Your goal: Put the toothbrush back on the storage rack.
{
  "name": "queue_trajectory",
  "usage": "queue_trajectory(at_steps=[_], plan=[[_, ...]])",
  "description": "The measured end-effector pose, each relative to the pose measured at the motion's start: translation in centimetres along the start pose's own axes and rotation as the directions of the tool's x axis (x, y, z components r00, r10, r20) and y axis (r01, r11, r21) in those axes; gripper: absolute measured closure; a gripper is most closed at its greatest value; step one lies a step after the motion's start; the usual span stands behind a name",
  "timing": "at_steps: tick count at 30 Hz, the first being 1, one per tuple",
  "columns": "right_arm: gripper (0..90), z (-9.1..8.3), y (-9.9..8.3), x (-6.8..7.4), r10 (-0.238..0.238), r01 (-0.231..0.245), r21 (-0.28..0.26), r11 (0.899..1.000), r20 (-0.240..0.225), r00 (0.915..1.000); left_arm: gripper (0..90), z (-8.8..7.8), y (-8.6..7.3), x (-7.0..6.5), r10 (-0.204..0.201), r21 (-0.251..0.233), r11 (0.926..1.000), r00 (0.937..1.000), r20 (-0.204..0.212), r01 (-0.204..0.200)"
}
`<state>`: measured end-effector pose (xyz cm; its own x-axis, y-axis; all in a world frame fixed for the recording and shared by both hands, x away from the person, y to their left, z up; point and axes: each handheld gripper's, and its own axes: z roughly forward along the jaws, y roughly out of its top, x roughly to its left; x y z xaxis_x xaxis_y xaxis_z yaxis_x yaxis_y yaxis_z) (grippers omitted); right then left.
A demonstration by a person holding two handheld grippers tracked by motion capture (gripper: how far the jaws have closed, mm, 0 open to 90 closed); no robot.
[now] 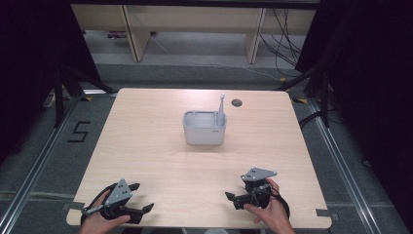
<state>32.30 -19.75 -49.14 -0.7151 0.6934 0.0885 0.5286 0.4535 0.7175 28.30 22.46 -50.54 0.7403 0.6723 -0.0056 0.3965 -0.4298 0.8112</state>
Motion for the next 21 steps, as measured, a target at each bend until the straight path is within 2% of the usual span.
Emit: queue_trajectory(at_steps=[4,5,7,8,10,12,14,19,21], plan=[[16.1,-0.21,-0.28,0.06,0.002,-0.002,0.010,1.000,0.003,1.0000,14.7,-0.02,0.04,0.05,0.009,-0.001,1.0000,1.0000,0.004,-0.009],[16.1,-0.18,-0.36,-0.03,-0.015,0.015,0.005,1.000,0.006,0.9999,14.7,-0.09,0.07,0.20,0.030,0.010,0.9995,0.9995,-0.002,-0.030],[16.1,-0.37,-0.47,0.05,0.006,-0.007,0.006,1.000,0.019,0.9998,14.7,-0.03,0.01,0.07,0.015,0.005,0.9999,0.9999,-0.005,-0.015],[16.1,-0.45,-0.50,0.01,-0.003,0.003,0.006,1.000,0.023,0.9997,14.7,-0.05,0.03,0.10,0.022,0.006,0.9997,0.9998,0.000,-0.022],[16.1,-0.47,-0.55,0.07,0.012,-0.012,0.005,1.000,0.011,0.9999,14.7,-0.03,0.02,0.11,0.021,0.004,0.9998,0.9998,-0.001,-0.021],[16.1,-0.40,-0.61,-0.07,-0.007,0.007,-0.003,1.000,0.010,0.9999,14.7,0.05,-0.01,0.01,0.005,-0.007,1.0000,1.0000,0.000,-0.005],[16.1,-0.44,-0.60,-0.04,0.002,-0.002,0.002,1.000,0.008,1.0000,14.7,-0.03,0.02,0.12,0.023,0.006,0.9997,0.9997,-0.001,-0.023],[16.1,-0.48,-0.60,-0.11,-0.015,0.015,0.000,1.000,0.009,0.9999,14.7,-0.02,0.03,0.10,0.023,0.007,0.9997,0.9997,-0.002,-0.023],[16.1,-0.52,-0.60,-0.03,-0.006,0.006,0.005,1.000,0.012,0.9999,14.7,-0.02,0.03,0.11,0.023,0.006,0.9997,0.9997,-0.001,-0.023]])
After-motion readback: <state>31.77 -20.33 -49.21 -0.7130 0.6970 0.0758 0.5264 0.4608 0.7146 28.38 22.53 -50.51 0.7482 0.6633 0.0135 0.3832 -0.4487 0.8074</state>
